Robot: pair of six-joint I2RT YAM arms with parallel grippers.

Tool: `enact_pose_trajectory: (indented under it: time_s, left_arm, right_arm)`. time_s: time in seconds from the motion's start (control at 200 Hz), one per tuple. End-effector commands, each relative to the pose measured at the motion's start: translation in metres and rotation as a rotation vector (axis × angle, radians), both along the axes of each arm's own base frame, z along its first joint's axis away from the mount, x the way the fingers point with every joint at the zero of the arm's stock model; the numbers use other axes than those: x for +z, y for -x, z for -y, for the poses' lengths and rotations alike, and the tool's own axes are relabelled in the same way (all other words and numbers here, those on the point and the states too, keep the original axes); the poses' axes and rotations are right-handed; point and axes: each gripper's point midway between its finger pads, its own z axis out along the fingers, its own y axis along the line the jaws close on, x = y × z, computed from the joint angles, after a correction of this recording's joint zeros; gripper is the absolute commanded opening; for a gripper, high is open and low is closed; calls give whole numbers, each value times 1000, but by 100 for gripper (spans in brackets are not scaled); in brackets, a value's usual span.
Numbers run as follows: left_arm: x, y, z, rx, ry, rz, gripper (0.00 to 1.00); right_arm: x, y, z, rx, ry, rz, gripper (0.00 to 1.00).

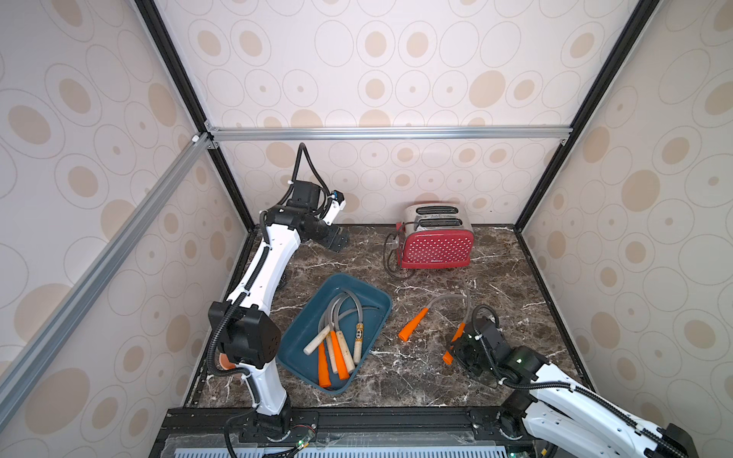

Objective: Put small sickles into storage boxes
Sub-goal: Pick up the sickle at the center of the board.

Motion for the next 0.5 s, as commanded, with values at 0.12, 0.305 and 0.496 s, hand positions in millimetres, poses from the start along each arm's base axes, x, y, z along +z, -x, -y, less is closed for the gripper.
enact_pose_trajectory:
  time_s: [0.12,0.305,0.496]
  left_arm:
    - [14,-7,-13,77,-28,43,99]
    - [20,-10,-24,128,2,47,99]
    - [27,-13,-44,192,46,50,99]
  right_arm:
    - [26,-20,-22,68,-29,57,10]
    - [48,-30,-42,129,-27,97,10]
    - [72,-41,-83,223,-34,136,10]
